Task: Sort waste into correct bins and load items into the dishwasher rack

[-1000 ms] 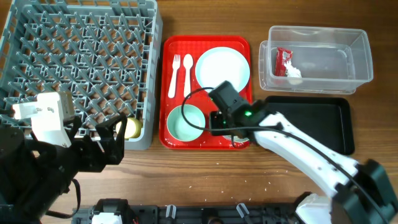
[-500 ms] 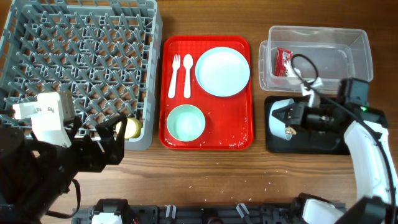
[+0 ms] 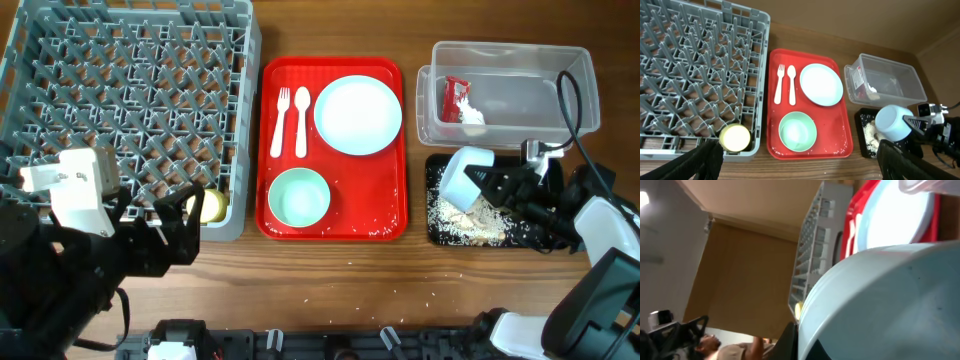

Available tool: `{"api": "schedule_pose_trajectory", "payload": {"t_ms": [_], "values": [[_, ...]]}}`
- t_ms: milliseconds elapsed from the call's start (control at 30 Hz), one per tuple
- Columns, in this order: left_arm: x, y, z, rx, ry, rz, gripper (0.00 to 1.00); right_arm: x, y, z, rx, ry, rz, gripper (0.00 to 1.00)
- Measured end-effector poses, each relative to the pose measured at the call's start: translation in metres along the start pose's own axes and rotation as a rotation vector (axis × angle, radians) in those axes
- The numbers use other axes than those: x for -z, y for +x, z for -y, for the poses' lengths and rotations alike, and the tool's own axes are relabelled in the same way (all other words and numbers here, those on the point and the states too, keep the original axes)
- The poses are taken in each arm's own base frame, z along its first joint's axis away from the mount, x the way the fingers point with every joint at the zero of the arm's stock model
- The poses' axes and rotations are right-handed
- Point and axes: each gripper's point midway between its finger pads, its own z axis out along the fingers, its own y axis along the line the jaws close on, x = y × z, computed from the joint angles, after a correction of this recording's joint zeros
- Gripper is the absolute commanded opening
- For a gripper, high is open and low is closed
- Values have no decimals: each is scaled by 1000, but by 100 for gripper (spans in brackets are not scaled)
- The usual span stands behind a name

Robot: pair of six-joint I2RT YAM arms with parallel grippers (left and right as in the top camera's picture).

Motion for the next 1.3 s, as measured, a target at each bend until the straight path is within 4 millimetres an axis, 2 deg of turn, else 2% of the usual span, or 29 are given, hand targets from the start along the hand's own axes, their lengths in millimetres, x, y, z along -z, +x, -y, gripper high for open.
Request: {"api": "schedule_pose_trajectory", "payload": {"t_ms": [67, 133, 167, 233, 267, 367, 400, 433, 467, 500, 567, 600, 633, 667, 700, 733, 767, 867, 900, 933, 967, 1000, 1067, 1100, 1133, 1167, 1200, 1300], "values": [[0, 0, 0, 0, 0, 0, 100, 1, -4, 4, 39, 77, -8, 5], [0, 0, 0, 0, 0, 0, 100, 0, 3, -7, 9, 43, -10, 4], [0, 0, 0, 0, 0, 0, 100, 0, 0, -4, 20, 87, -13, 4], [0, 0, 0, 0, 0, 0, 100, -2, -2, -18, 31, 27, -9, 4], [0, 0, 0, 0, 0, 0, 100, -2, -2, -19, 10, 42, -10, 4], [0, 0, 0, 0, 0, 0, 100, -15, 4, -43, 81, 163, -62, 5], [0, 0, 0, 0, 0, -1, 100, -26, 16, -56, 122, 242, -109, 5], [0, 0, 0, 0, 0, 0, 100, -45, 37, -86, 255, 315, -181, 4], [0, 0, 0, 0, 0, 0, 100, -54, 51, -91, 319, 444, -207, 4], [0, 0, 0, 0, -3, 1, 100, -79, 93, -107, 459, 508, -324, 5], [0, 0, -1, 0, -4, -2, 100, -108, 132, -81, 600, 701, -430, 4], [0, 0, 0, 0, -2, -1, 100, -132, 145, -40, 647, 841, -506, 4], [0, 0, -1, 0, -4, -1, 100, -143, 148, -5, 659, 955, -548, 4], [0, 0, 0, 0, -3, 0, 100, -151, 147, 20, 665, 1019, -561, 4], [0, 0, 0, -1, -2, 1, 100, -157, 145, 48, 666, 1087, -577, 10], [0, 0, 0, -1, -2, 1, 100, -162, 144, 63, 674, 1118, -578, 46], [0, 0, 0, 0, -2, 0, 100, -165, 141, 63, 678, 1116, -561, 56], [0, 0, 0, 0, -2, 0, 100, -157, 146, 62, 663, 1126, -596, 60], [0, 0, 0, -1, -2, 1, 100, -150, 147, 53, 660, 1119, -599, 61], [0, 0, 0, 0, -2, 0, 100, -146, 143, 29, 668, 1085, -575, 89], [0, 0, 0, -1, -2, 1, 100, -146, 134, -8, 691, 1018, -515, 100], [0, 0, 0, 0, -3, 0, 100, -144, 127, -42, 712, 956, -460, 100], [0, 0, 0, 0, -2, 0, 100, -132, 106, -135, 783, 735, -252, 100], [0, 0, 0, 0, -3, -1, 100, -112, 99, -184, 813, 609, -137, 100], [0, 0, 0, 0, -2, 1, 100, -82, 99, -210, 832, 542, -71, 100], [0, 0, 0, -1, -2, 1, 100, -60, 95, -219, 847, 539, -13, 100], [0, 0, 0, 0, -2, 0, 100, -47, 89, -227, 859, 536, 42, 100], [0, 0, 0, 0, -2, 1, 100, -6, 69, -232, 986, 622, 173, 100]]}}
